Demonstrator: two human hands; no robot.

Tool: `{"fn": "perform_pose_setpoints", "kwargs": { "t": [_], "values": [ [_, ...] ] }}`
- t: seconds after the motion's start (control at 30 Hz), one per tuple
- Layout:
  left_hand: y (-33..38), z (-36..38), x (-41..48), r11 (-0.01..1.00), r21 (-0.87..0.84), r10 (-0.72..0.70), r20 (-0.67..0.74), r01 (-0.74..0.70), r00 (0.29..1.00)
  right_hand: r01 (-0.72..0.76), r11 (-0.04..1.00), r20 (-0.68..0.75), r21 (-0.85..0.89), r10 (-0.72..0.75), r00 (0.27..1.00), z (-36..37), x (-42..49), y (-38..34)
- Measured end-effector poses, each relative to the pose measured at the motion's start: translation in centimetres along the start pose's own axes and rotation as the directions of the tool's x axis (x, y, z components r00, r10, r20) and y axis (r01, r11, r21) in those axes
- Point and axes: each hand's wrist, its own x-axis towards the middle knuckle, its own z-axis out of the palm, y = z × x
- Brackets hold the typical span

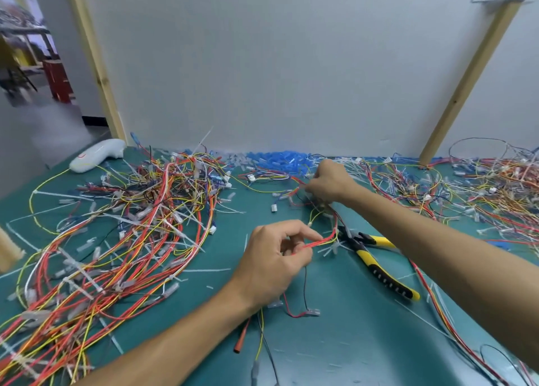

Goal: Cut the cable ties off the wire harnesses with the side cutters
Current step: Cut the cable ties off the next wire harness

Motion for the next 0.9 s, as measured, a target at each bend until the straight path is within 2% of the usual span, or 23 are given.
{"fn": "perform_pose_setpoints", "kwargs": {
  "t": [0.1, 0.2, 0.33, 0.4, 0.5, 0.57, 0.8, 0.9],
  "values": [
    [-0.1, 0.1, 0.1, 1.0, 0.005, 0.012, 0.021, -0.012, 1.0, -0.007, 0.986, -0.052, 0.168, 0.016, 0.999, -1.3, -0.3, 0.4],
    [-0.1, 0.1, 0.1, 1.0, 0.007, 0.0, 0.019, 0.0, 1.0, 0.022, 0.923, -0.114, 0.385, 0.024, 0.993, -2.9, -0.8, 0.7],
    [0.2, 0.1, 0.2, 0.998, -0.058, 0.007, 0.052, -0.004, 0.999, 0.123, 0.894, -0.333, 0.431, 0.03, 0.942, -4.7, -2.2, 1.3],
    [0.3, 0.2, 0.2, 0.998, -0.068, 0.012, 0.067, -0.007, 0.998, 0.187, 0.834, -0.384, 0.519, 0.032, 0.923, -5.4, -3.0, 1.5],
    [0.5, 0.2, 0.1, 0.996, -0.095, 0.006, 0.091, 0.002, 0.996, 0.219, 0.629, -0.34, 0.746, 0.076, 0.937, -6.3, -4.0, 2.0],
    [0.6, 0.2, -0.1, 0.993, -0.113, -0.031, 0.113, 0.044, 0.993, 0.216, 0.528, -0.301, 0.821, 0.08, 0.95, -7.0, -4.5, 2.4],
    [1.6, 0.5, -0.8, 0.995, -0.09, -0.023, 0.125, 0.035, 0.992, 0.157, 0.351, -0.195, 0.923, 0.074, 0.978, -9.6, -5.8, 2.3],
    [3.3, 1.4, -0.7, 0.995, -0.081, -0.047, 0.079, 0.053, 0.996, 0.2, 0.409, -0.254, 0.89, 0.083, 0.964, -12.1, -6.7, 3.1]
  ]
}}
